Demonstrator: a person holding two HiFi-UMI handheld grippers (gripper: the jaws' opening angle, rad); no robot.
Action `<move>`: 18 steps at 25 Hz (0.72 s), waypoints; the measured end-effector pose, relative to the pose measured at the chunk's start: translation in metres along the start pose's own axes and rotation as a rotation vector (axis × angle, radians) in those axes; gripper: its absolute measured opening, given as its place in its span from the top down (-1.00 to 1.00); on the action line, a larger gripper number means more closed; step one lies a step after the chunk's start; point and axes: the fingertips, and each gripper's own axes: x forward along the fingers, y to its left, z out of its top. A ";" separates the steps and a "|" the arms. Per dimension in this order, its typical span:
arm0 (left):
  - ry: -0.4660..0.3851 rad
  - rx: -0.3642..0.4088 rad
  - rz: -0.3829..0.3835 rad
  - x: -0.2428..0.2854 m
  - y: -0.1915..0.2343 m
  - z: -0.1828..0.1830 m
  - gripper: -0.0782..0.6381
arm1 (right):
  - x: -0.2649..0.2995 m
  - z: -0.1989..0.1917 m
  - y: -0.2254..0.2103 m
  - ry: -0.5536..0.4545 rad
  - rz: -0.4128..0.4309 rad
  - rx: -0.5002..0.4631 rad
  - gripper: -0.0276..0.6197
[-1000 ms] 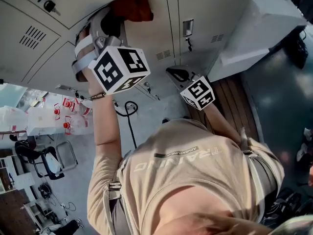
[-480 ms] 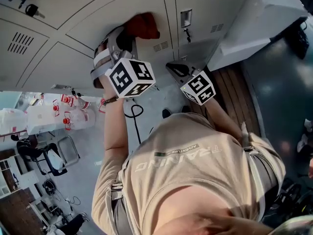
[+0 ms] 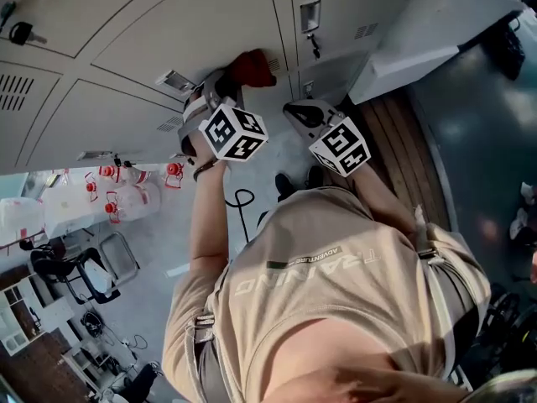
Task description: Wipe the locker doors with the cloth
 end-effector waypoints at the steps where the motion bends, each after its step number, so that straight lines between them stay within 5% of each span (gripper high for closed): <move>1: 0.010 -0.001 -0.017 0.006 -0.008 -0.005 0.56 | -0.001 -0.002 0.000 0.003 -0.004 0.002 0.87; 18: 0.139 0.059 -0.240 0.086 -0.112 -0.076 0.56 | -0.022 -0.018 0.005 0.027 -0.101 0.032 0.87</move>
